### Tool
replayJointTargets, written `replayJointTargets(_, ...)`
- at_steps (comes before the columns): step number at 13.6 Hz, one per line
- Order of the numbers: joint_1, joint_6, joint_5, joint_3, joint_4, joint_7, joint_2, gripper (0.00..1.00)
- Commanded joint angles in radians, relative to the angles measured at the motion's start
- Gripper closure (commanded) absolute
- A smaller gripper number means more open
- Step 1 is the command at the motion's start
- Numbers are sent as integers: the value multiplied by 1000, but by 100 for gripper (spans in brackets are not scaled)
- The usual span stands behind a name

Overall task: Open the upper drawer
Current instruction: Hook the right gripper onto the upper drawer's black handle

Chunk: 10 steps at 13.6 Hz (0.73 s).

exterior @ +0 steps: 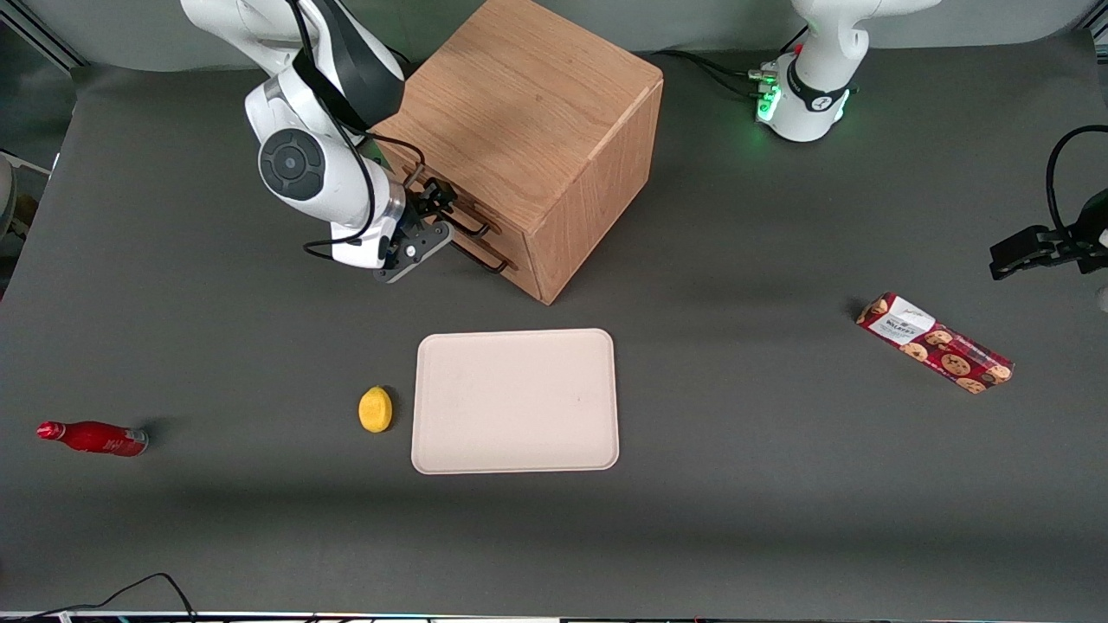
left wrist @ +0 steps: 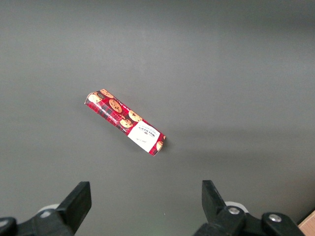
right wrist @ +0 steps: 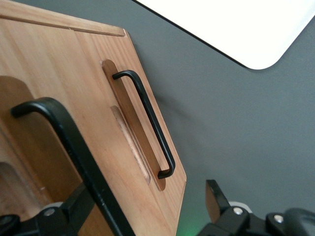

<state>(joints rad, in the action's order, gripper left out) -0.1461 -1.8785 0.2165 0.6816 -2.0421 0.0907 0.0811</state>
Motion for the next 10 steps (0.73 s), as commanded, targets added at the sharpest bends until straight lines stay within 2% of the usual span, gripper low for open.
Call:
replayJointTargets(1,-6,-22,9,7,-20,29,-11,0)
replayJointTargets(10,-7,-56,0,6,-18,18,11,0)
